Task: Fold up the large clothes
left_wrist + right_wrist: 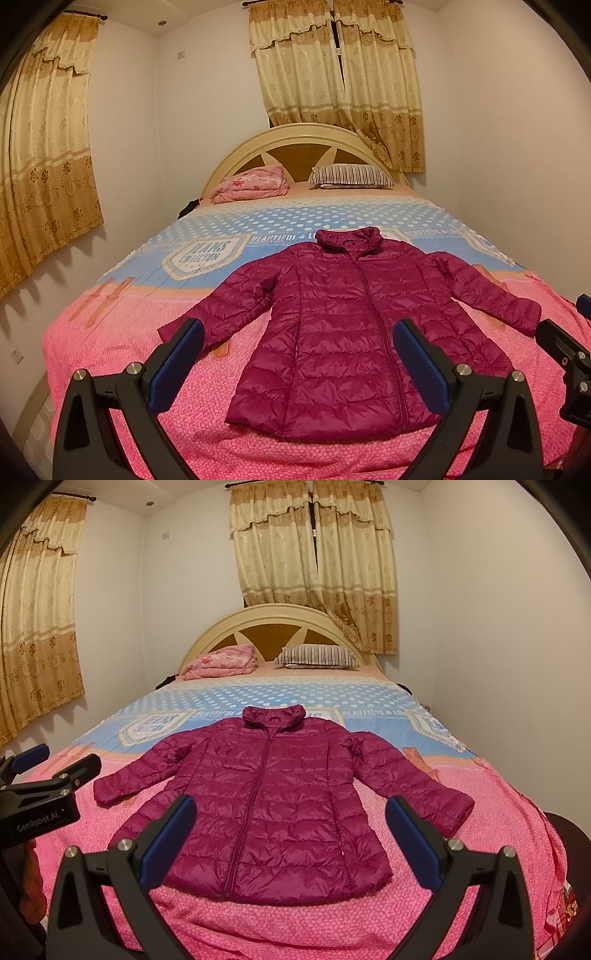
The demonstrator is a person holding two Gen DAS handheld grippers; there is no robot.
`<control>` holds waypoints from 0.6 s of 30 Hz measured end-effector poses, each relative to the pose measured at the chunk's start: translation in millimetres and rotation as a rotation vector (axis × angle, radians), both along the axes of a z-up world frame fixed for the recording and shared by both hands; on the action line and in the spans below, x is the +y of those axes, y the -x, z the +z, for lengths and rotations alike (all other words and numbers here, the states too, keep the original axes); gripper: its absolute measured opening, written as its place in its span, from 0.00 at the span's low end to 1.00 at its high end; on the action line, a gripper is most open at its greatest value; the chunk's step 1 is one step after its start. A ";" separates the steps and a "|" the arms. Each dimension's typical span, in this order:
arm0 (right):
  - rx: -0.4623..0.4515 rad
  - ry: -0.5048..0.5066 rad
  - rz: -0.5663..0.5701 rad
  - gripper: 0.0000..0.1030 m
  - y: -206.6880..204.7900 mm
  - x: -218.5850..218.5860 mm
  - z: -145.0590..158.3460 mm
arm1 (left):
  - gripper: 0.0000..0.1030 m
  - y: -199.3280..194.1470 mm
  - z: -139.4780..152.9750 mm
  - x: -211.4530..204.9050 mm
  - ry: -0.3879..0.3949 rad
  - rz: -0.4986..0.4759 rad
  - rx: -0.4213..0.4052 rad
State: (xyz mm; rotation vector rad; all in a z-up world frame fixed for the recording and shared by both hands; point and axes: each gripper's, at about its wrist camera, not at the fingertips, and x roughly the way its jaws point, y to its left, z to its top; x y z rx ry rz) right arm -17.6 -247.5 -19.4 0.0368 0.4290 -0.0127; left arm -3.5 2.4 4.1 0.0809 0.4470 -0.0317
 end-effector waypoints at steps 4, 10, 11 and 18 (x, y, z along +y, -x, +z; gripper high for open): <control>0.004 0.000 0.001 1.00 -1.0 0.3 -1.1 | 0.99 -1.3 -0.9 0.8 0.000 0.002 0.000; 0.005 -0.001 0.001 1.00 -0.9 0.0 -1.1 | 0.99 -1.5 -0.8 0.5 0.002 0.002 0.001; 0.005 0.000 0.001 1.00 -0.3 0.1 -1.8 | 0.99 -1.4 -0.8 0.2 0.001 0.001 0.001; 0.006 0.001 0.003 1.00 -0.7 0.5 -2.8 | 0.99 -1.4 -1.1 1.0 0.001 0.002 0.000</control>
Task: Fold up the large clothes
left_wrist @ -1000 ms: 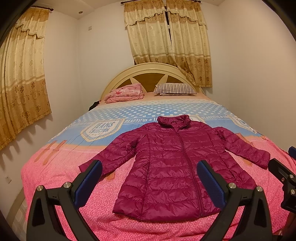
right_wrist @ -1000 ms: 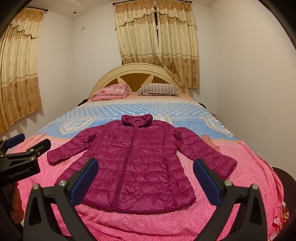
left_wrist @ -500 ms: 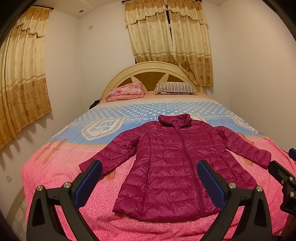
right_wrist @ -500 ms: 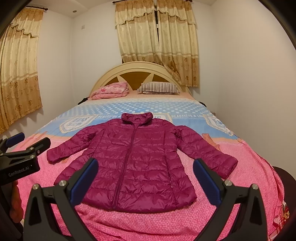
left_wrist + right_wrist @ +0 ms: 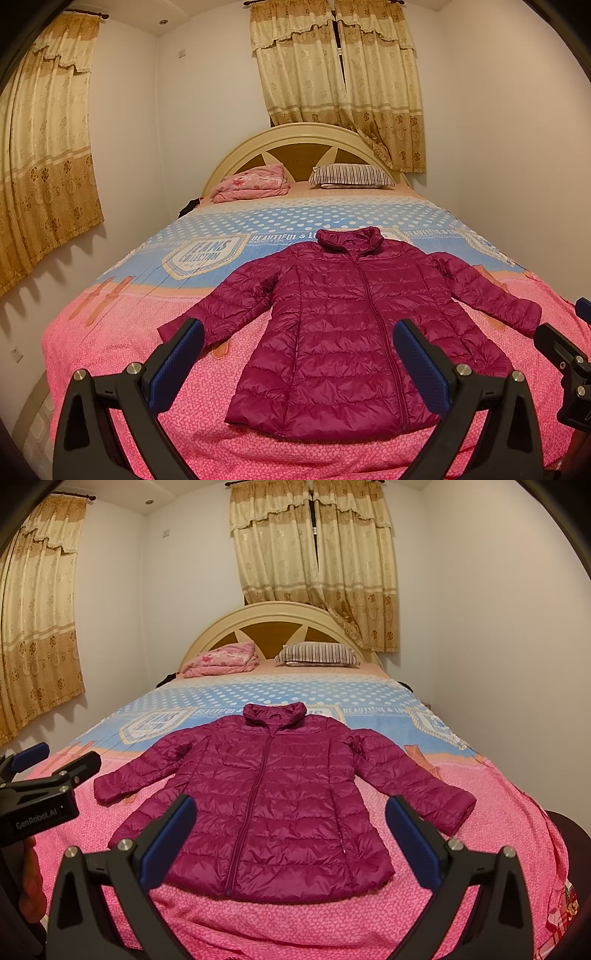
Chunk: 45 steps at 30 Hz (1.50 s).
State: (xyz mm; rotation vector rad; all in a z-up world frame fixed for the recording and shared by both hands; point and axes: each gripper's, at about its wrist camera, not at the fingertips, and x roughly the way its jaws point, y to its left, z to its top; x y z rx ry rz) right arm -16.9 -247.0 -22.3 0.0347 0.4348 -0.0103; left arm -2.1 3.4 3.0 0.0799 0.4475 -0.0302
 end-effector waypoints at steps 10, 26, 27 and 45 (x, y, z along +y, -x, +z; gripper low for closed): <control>0.002 0.001 -0.001 1.00 -0.6 1.3 0.1 | 0.99 -0.2 -0.6 0.4 0.000 0.000 0.001; 0.050 0.000 0.000 1.00 -14.7 0.0 -17.7 | 0.99 -15.3 -17.2 -2.5 -0.019 0.008 0.036; 0.060 0.003 -0.004 1.00 -17.9 -1.4 -21.4 | 0.99 -18.6 -20.5 -3.3 -0.021 0.004 0.042; 0.262 -0.025 -0.209 1.00 -94.8 -99.1 -92.0 | 0.99 -125.8 -85.1 -21.4 -0.080 0.008 0.165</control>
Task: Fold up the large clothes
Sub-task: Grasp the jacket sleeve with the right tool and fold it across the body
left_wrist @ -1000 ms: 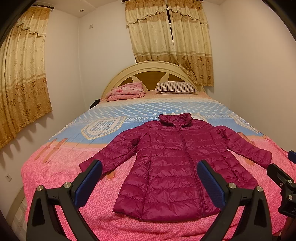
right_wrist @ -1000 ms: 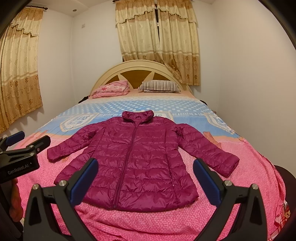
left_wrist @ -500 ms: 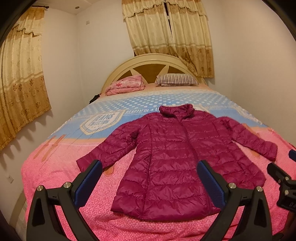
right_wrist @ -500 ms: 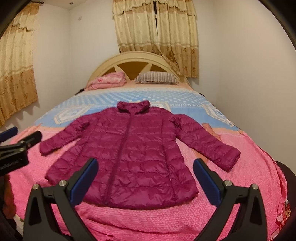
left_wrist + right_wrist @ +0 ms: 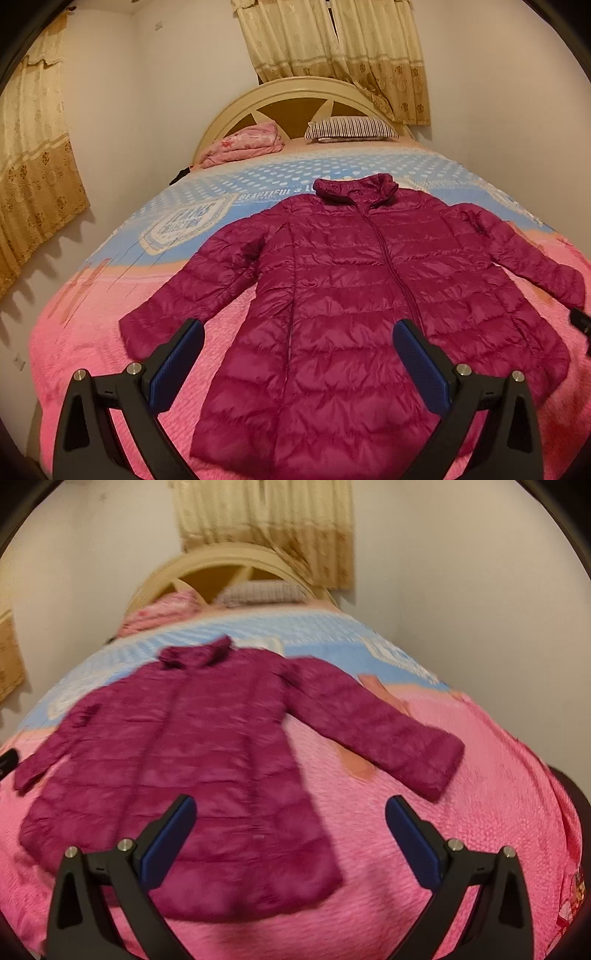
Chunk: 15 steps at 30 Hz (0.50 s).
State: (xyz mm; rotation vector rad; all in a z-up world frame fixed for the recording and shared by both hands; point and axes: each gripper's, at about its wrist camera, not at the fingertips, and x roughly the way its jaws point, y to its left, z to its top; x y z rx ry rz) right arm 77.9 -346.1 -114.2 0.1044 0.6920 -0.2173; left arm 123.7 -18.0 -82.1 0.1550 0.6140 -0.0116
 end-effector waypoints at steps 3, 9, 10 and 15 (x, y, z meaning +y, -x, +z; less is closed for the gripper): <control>0.028 -0.042 -0.085 1.00 -11.5 -37.9 -13.3 | 0.99 -20.5 -8.2 -4.5 -0.005 0.002 0.013; 0.093 -0.125 -0.221 0.91 -26.9 -103.5 -34.7 | 0.99 -63.8 -24.0 -4.4 -0.031 0.015 0.063; 0.107 -0.153 -0.238 0.90 -29.2 -116.0 -38.7 | 0.99 -69.2 -25.6 -2.8 -0.034 0.019 0.068; 0.144 -0.248 -0.282 0.80 -41.0 -148.5 -49.3 | 0.99 -93.2 -31.3 4.7 -0.072 0.046 0.073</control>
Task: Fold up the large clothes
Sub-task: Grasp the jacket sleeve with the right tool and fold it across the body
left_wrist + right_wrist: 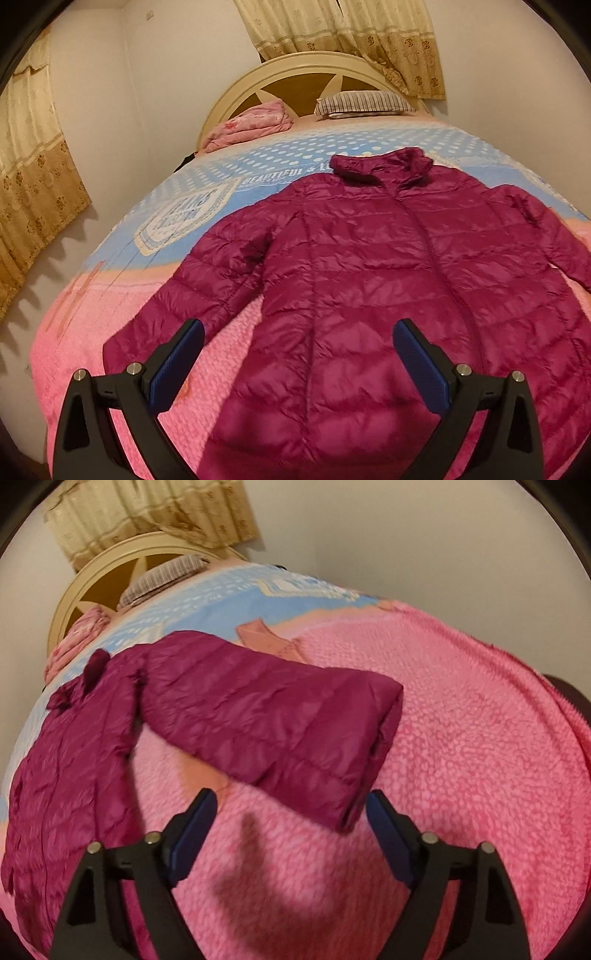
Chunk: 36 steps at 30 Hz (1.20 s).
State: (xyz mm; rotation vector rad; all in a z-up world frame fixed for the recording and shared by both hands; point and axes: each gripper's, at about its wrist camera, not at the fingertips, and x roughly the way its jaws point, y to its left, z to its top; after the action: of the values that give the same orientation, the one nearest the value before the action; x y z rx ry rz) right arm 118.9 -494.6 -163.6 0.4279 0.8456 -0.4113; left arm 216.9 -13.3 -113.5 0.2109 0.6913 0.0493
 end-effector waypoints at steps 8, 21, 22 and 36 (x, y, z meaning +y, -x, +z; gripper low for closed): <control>0.012 -0.023 0.003 0.32 -24.3 -17.1 -10.1 | 0.99 -32.6 -10.0 14.8 -0.027 0.021 0.051; -0.140 0.050 0.100 0.21 -30.0 2.7 59.6 | 0.99 -33.1 5.1 40.3 -0.011 0.038 0.028; -0.149 0.061 0.113 0.21 -32.4 7.7 65.0 | 0.99 -32.8 6.3 40.7 -0.011 0.038 0.026; -0.233 0.226 0.385 0.19 -96.7 131.6 124.5 | 0.99 -33.6 16.6 60.9 0.002 0.054 0.000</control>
State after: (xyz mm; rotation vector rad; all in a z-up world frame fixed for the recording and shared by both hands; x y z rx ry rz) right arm 215.6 -363.0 -39.1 0.0943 0.6270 -0.0944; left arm 250.4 47.6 -96.8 0.1908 0.6970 0.1000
